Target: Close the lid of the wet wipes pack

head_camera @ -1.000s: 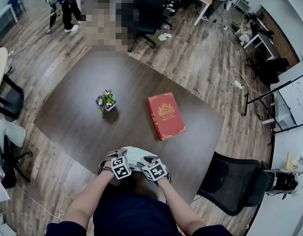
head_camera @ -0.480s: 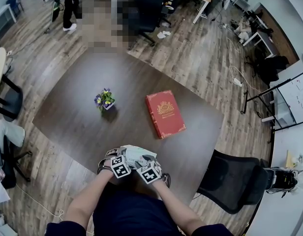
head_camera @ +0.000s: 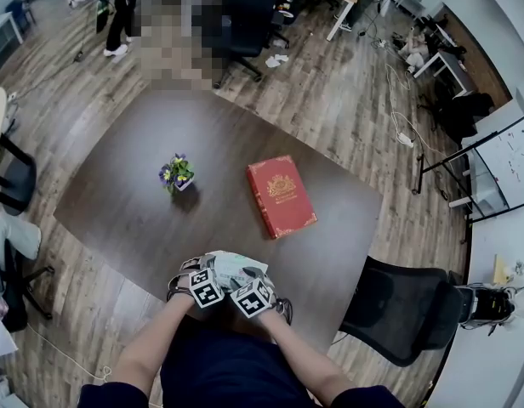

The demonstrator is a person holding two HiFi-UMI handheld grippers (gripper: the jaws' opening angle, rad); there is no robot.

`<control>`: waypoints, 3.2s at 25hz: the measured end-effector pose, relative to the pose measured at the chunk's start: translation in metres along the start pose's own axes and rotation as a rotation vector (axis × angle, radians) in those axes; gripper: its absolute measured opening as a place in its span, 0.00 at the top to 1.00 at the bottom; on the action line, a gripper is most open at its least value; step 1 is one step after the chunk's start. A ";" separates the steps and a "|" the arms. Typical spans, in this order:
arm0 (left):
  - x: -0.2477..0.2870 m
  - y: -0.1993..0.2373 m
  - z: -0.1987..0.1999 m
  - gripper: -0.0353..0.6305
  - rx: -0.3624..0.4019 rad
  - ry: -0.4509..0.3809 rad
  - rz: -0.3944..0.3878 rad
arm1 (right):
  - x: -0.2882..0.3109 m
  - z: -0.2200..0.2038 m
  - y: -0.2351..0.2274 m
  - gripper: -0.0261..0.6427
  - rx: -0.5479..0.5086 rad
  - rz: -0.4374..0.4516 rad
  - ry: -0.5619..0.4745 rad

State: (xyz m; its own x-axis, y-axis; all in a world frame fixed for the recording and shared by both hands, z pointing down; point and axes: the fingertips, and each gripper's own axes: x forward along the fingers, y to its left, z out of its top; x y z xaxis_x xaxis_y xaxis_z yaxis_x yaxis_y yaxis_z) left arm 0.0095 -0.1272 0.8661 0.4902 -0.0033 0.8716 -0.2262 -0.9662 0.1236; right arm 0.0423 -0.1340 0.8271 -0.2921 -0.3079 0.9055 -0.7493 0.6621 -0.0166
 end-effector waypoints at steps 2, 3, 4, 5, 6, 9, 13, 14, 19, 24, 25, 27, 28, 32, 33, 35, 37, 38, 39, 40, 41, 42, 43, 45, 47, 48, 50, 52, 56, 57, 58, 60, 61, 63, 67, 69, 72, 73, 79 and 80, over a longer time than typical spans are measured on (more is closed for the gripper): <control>0.000 0.000 0.000 0.23 0.000 0.000 0.001 | 0.000 0.000 0.000 0.64 0.002 0.002 -0.001; -0.001 0.000 0.000 0.23 0.000 -0.001 0.002 | 0.000 0.000 0.000 0.64 0.003 0.005 -0.002; -0.001 0.000 0.000 0.23 0.001 -0.004 0.002 | 0.000 0.000 0.001 0.64 0.006 0.007 -0.004; -0.001 0.000 0.000 0.22 0.003 -0.009 0.002 | 0.000 0.000 0.001 0.64 0.009 0.010 -0.005; -0.002 -0.001 0.001 0.22 0.006 -0.014 0.005 | -0.001 0.000 0.001 0.64 0.012 0.013 -0.007; -0.006 -0.001 0.001 0.22 -0.010 -0.040 0.037 | -0.001 -0.001 0.001 0.64 0.017 0.019 -0.012; -0.032 -0.008 0.005 0.16 -0.087 -0.136 0.071 | -0.001 -0.002 0.002 0.64 0.031 0.029 -0.030; -0.040 -0.012 0.007 0.15 -0.096 -0.163 0.073 | -0.002 -0.002 0.001 0.64 0.033 0.031 -0.034; -0.084 -0.020 0.020 0.08 -0.164 -0.286 0.121 | -0.003 -0.002 -0.001 0.64 0.042 0.036 -0.043; -0.122 -0.036 0.029 0.05 -0.201 -0.356 0.145 | -0.004 -0.002 0.000 0.64 0.054 0.024 -0.066; -0.131 -0.039 0.033 0.05 -0.206 -0.375 0.156 | -0.004 -0.003 0.000 0.64 0.056 0.024 -0.071; -0.152 -0.042 0.041 0.05 -0.224 -0.413 0.185 | -0.004 -0.003 -0.001 0.64 0.057 0.027 -0.078; -0.161 -0.043 0.044 0.05 -0.234 -0.433 0.197 | -0.004 -0.003 -0.001 0.64 0.056 0.027 -0.080; -0.190 -0.050 0.049 0.05 -0.277 -0.498 0.231 | -0.005 -0.005 0.000 0.64 0.055 0.019 -0.091; -0.194 -0.051 0.048 0.05 -0.291 -0.508 0.234 | -0.005 -0.005 0.001 0.64 0.054 0.021 -0.094; -0.201 -0.054 0.046 0.05 -0.312 -0.517 0.240 | -0.004 -0.005 0.001 0.64 0.055 0.026 -0.097; -0.208 -0.058 0.046 0.05 -0.303 -0.519 0.265 | -0.004 -0.005 0.001 0.64 0.056 0.024 -0.101; -0.211 -0.061 0.046 0.05 -0.302 -0.520 0.275 | -0.004 -0.006 0.000 0.64 0.057 0.023 -0.105; -0.214 -0.064 0.045 0.05 -0.308 -0.525 0.282 | -0.005 -0.006 0.000 0.64 0.059 0.021 -0.111; -0.217 -0.066 0.044 0.05 -0.316 -0.531 0.288 | -0.005 -0.007 -0.001 0.64 0.060 0.015 -0.117; -0.219 -0.068 0.044 0.05 -0.318 -0.532 0.296 | -0.006 -0.008 -0.001 0.64 0.061 0.010 -0.122; -0.220 -0.070 0.043 0.05 -0.312 -0.525 0.304 | -0.009 -0.009 -0.001 0.64 0.063 0.004 -0.126; -0.219 -0.072 0.042 0.05 -0.305 -0.516 0.309 | -0.011 -0.009 -0.002 0.63 0.066 -0.005 -0.134; -0.219 -0.073 0.039 0.05 -0.322 -0.522 0.300 | -0.018 -0.011 -0.002 0.61 0.077 -0.025 -0.164; -0.219 -0.073 0.037 0.05 -0.361 -0.549 0.287 | -0.028 -0.014 0.000 0.61 0.099 -0.019 -0.199; -0.219 -0.073 0.036 0.05 -0.372 -0.555 0.286 | -0.035 -0.017 0.001 0.59 0.111 -0.013 -0.214; -0.218 -0.074 0.035 0.05 -0.379 -0.556 0.284 | -0.053 -0.022 0.001 0.57 0.137 -0.003 -0.257; -0.218 -0.077 0.036 0.05 -0.380 -0.558 0.275 | -0.075 -0.021 0.000 0.54 0.160 0.006 -0.321; -0.216 -0.078 0.040 0.05 -0.373 -0.561 0.268 | -0.116 -0.023 -0.005 0.43 0.220 0.017 -0.385; -0.216 -0.078 0.041 0.05 -0.376 -0.566 0.265 | -0.125 -0.026 -0.006 0.41 0.235 0.024 -0.388; -0.215 -0.077 0.042 0.05 -0.380 -0.572 0.261 | -0.134 -0.028 -0.007 0.38 0.250 0.028 -0.396; -0.213 -0.076 0.043 0.05 -0.387 -0.578 0.256 | -0.150 -0.032 -0.010 0.35 0.277 0.025 -0.423; -0.213 -0.075 0.043 0.05 -0.387 -0.578 0.257 | -0.159 -0.033 -0.011 0.34 0.289 0.020 -0.437; -0.216 -0.072 0.044 0.05 -0.384 -0.580 0.261 | -0.172 -0.037 -0.014 0.30 0.309 0.011 -0.455; -0.218 -0.070 0.045 0.05 -0.386 -0.586 0.263 | -0.187 -0.049 -0.009 0.24 0.336 0.040 -0.464; -0.219 -0.069 0.045 0.05 -0.385 -0.588 0.264 | -0.192 -0.051 -0.009 0.22 0.355 0.047 -0.484; -0.218 -0.070 0.042 0.05 -0.388 -0.585 0.264 | -0.199 -0.053 -0.010 0.19 0.368 0.036 -0.505; -0.218 -0.071 0.040 0.05 -0.391 -0.583 0.262 | -0.201 -0.053 -0.010 0.19 0.368 0.034 -0.507; -0.221 -0.075 0.033 0.05 -0.397 -0.575 0.258 | -0.206 -0.052 -0.004 0.18 0.341 0.027 -0.494; -0.222 -0.076 0.031 0.05 -0.399 -0.574 0.258 | -0.207 -0.051 -0.003 0.18 0.339 0.025 -0.496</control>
State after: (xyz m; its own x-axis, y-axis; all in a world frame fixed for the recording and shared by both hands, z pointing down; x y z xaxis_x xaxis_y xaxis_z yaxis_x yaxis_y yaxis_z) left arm -0.0556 -0.0609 0.6486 0.7181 -0.4570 0.5248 -0.6284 -0.7498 0.2069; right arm 0.1351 -0.0375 0.6614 -0.4934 -0.6311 0.5985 -0.8625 0.4437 -0.2433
